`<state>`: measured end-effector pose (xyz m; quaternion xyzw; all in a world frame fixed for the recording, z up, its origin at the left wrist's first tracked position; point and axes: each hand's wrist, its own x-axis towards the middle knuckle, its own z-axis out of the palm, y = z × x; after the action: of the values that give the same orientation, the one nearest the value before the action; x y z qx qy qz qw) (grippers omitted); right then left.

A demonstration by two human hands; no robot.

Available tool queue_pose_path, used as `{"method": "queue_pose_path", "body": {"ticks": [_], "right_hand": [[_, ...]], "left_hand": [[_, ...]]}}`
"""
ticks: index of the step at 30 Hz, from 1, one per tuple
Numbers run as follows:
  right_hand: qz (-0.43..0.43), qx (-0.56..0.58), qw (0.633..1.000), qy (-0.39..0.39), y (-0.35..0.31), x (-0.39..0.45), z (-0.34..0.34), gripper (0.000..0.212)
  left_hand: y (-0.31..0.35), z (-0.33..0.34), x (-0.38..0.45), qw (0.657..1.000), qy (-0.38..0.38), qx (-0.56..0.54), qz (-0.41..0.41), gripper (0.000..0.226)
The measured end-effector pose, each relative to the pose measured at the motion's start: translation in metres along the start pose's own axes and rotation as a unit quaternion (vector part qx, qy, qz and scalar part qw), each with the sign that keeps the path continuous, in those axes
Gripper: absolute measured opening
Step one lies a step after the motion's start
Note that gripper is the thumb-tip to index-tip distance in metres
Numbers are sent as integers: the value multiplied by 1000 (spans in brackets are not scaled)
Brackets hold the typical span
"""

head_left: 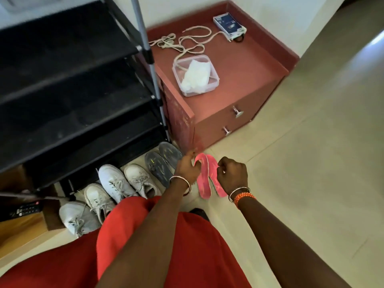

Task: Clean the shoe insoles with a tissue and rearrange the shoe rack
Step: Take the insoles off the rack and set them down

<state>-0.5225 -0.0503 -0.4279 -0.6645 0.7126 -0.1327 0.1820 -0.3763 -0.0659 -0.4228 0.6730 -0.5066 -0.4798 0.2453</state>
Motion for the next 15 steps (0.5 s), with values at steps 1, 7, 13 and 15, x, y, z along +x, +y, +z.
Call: {"method": "queue_pose_path", "body": {"ticks": [1, 7, 13, 15], "right_hand": [[-25, -12, 1000, -5, -4, 0, -2, 24], [-124, -66, 989, -45, -30, -5, 15, 23], [-136, -100, 975, -141, -60, 6, 73, 19], [-112, -106, 971, -181, -70, 17, 98, 17]], "left_hand": [[-5, -5, -6, 1000, -2, 12, 9, 47], [-74, -42, -17, 987, -48, 121, -89, 60], [-83, -56, 13, 982, 12, 48, -181, 57], [-95, -58, 37, 979, 4, 21, -203, 55]]}}
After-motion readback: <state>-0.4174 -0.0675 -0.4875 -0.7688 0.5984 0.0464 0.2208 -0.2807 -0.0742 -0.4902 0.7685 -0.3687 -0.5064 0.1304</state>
